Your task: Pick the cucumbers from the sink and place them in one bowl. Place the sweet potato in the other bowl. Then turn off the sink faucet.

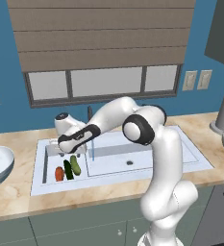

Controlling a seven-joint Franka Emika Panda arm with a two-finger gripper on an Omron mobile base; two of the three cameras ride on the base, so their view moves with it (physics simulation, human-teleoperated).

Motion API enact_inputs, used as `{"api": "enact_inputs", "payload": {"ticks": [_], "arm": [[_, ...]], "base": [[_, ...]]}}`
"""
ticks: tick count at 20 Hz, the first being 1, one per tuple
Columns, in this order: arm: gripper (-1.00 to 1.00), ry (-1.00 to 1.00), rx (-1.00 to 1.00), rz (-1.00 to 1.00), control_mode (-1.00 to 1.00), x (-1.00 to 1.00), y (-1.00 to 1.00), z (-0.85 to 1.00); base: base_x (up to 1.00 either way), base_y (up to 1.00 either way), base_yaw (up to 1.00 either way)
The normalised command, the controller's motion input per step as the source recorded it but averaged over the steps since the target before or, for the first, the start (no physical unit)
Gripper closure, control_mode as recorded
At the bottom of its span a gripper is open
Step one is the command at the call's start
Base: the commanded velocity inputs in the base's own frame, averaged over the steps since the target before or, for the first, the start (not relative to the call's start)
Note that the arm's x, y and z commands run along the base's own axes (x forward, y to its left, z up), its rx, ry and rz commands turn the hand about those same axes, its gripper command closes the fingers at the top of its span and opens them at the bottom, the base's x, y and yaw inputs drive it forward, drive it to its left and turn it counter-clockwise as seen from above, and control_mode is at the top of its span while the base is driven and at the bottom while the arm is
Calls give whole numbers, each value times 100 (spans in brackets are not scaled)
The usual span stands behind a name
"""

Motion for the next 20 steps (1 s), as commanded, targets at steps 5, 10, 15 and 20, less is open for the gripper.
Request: {"api": "enact_inputs", "payload": {"ticks": [5,10,15,20], "arm": [[-100,0,0,0,-100,34,0,-24],[-100,0,0,0,-100,22,9,-30],[-100,0,0,0,-100,16,20,-31],[-100,0,0,0,-100,5,14,-29]], "base": [[0,0,0],[0,0,0],[0,0,0],[0,0,0]]}}
